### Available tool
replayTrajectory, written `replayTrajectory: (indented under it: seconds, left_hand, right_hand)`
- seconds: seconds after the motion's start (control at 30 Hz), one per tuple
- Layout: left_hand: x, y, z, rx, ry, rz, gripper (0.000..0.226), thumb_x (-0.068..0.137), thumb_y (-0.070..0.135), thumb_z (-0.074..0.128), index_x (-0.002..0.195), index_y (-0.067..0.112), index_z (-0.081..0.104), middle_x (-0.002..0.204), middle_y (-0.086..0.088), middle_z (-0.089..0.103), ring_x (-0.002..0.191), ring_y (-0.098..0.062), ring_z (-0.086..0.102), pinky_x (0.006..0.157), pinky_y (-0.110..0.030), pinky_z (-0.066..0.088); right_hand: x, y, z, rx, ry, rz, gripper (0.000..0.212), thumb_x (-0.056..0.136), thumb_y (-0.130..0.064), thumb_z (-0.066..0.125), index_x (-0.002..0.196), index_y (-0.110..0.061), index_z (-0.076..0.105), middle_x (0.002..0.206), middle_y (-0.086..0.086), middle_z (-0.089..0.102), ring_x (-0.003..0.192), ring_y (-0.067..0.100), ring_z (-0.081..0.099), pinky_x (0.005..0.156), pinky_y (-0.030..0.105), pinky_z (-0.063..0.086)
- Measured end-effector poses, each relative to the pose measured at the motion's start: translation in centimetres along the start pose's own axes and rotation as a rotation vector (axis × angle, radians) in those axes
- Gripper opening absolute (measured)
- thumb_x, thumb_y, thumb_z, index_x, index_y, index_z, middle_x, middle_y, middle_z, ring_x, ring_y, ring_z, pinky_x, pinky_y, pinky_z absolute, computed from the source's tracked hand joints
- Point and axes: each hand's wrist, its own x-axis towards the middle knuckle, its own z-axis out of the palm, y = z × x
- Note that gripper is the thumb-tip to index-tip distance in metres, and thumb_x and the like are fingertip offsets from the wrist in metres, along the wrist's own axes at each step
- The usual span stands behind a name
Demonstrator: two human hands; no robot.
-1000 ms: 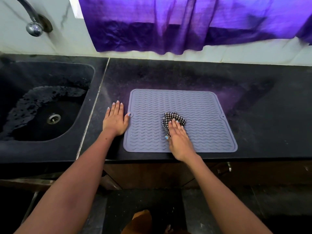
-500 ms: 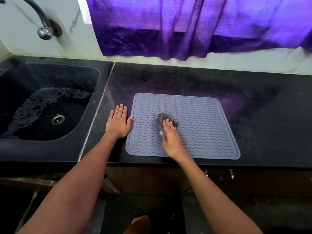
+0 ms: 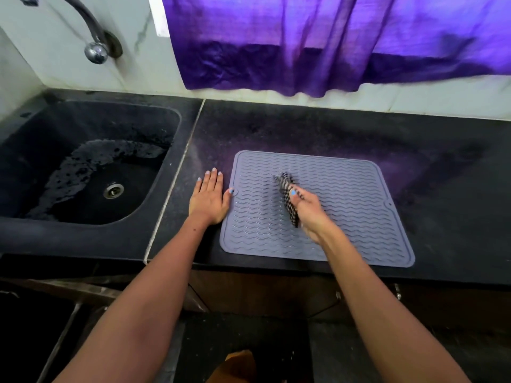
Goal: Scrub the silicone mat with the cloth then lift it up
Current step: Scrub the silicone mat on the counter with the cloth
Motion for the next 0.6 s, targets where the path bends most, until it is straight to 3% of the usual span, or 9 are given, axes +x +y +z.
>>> replayTrajectory:
  seconds: [0.03, 0.1, 0.23, 0.3, 0.5, 0.57, 0.6]
  left_hand:
    - [0.0, 0.0, 0.0, 0.001, -0.003, 0.000, 0.061, 0.101, 0.040, 0.016, 0.150, 0.006, 0.005, 0.159, -0.009, -0.001, 0.147, -0.020, -0.004, 0.119, -0.036, -0.006]
    - [0.0, 0.0, 0.0, -0.001, -0.004, -0.002, 0.061, 0.101, 0.041, 0.015, 0.150, 0.006, 0.005, 0.159, -0.009, -0.001, 0.147, -0.020, -0.005, 0.119, -0.036, -0.006]
    - [0.1, -0.1, 0.1, -0.002, 0.005, 0.003, 0.061, 0.101, 0.040, 0.016, 0.150, 0.006, 0.006, 0.159, -0.009, -0.001, 0.147, -0.019, -0.004, 0.119, -0.036, -0.006]
    - [0.2, -0.1, 0.2, -0.005, 0.010, -0.001, 0.060, 0.101, 0.039, 0.017, 0.150, 0.006, 0.007, 0.159, -0.009, 0.000, 0.147, -0.019, -0.004, 0.119, -0.037, -0.005]
    - [0.2, -0.1, 0.3, -0.006, 0.015, -0.004, 0.059, 0.102, 0.038, 0.016, 0.150, 0.007, 0.006, 0.159, -0.009, 0.000, 0.147, -0.019, -0.004, 0.119, -0.036, -0.006]
    - [0.1, 0.0, 0.2, -0.006, 0.007, -0.007, 0.058, 0.102, 0.038, 0.016, 0.150, 0.007, 0.006, 0.159, -0.009, -0.001, 0.147, -0.019, -0.004, 0.119, -0.037, -0.006]
    - [0.1, 0.0, 0.1, -0.006, 0.005, -0.005, 0.058, 0.102, 0.037, 0.017, 0.150, 0.007, 0.006, 0.159, -0.009, -0.001, 0.147, -0.020, -0.004, 0.119, -0.036, -0.006]
  right_hand:
    - [0.0, -0.6, 0.2, 0.009, 0.058, -0.014, 0.044, 0.099, -0.010, 0.035, 0.143, -0.015, 0.034, 0.140, 0.003, 0.044, 0.127, 0.021, 0.042, 0.108, 0.034, 0.032]
    - [-0.7, -0.5, 1.6, -0.201, 0.102, -0.105, 0.049, 0.099, -0.010, 0.036, 0.146, -0.017, 0.026, 0.149, 0.001, 0.033, 0.136, 0.023, 0.033, 0.112, 0.034, 0.026]
    - [-2.1, 4.2, 5.1, -0.951, 0.000, -0.374, 0.059, 0.099, -0.019, 0.034, 0.149, -0.014, 0.003, 0.158, 0.000, -0.002, 0.146, 0.017, -0.004, 0.116, 0.029, -0.005]
    - [-1.8, 5.5, 5.5, -1.173, 0.024, -0.452, 0.062, 0.099, -0.027, 0.030, 0.149, -0.011, -0.003, 0.158, 0.006, -0.006, 0.145, 0.018, -0.010, 0.116, 0.031, -0.009]
    - [-0.6, 4.6, 4.8, -1.147, -0.110, -0.393, 0.060, 0.100, -0.026, 0.031, 0.149, -0.014, -0.002, 0.158, 0.002, -0.010, 0.145, 0.014, -0.012, 0.114, 0.027, -0.011]
    - [-0.2, 4.0, 4.6, -0.916, -0.164, -0.324, 0.055, 0.100, -0.020, 0.035, 0.149, -0.017, 0.009, 0.158, -0.002, -0.002, 0.145, 0.013, -0.006, 0.117, 0.030, -0.006]
    - [0.0, 3.2, 4.6, -0.688, -0.164, -0.249, 0.052, 0.099, -0.017, 0.036, 0.148, -0.018, 0.017, 0.157, -0.003, 0.005, 0.146, 0.014, 0.000, 0.119, 0.033, 0.000]
